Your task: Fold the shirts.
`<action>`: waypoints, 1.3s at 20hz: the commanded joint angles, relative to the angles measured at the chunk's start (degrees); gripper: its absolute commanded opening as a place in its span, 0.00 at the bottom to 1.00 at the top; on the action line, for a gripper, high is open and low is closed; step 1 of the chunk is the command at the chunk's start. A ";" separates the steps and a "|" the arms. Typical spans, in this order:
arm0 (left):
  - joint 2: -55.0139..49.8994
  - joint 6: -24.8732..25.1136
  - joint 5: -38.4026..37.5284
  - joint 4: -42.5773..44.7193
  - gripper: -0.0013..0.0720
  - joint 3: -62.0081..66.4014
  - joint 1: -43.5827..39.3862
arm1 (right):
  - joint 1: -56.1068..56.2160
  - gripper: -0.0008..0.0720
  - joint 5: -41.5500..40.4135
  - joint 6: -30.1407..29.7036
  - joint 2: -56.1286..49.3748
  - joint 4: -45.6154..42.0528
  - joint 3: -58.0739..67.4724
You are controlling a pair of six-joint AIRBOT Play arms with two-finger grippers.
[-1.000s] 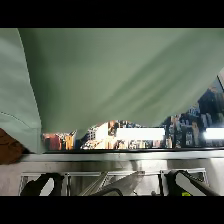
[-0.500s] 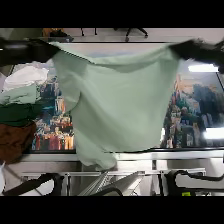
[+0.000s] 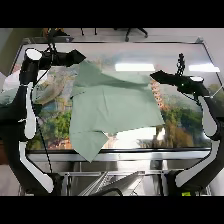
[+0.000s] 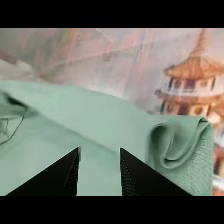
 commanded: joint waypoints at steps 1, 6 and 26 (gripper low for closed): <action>0.07 0.37 -5.55 -3.65 0.99 -0.31 4.20 | -3.80 0.42 3.82 -2.05 -0.24 0.50 -0.07; 7.63 -4.61 -29.07 -3.56 0.99 -3.76 15.45 | -15.23 0.43 19.52 11.37 3.96 -19.45 -0.09; 52.22 -8.48 -20.74 14.75 0.99 -87.78 20.41 | -4.70 0.51 28.22 10.47 0.79 -37.64 -11.93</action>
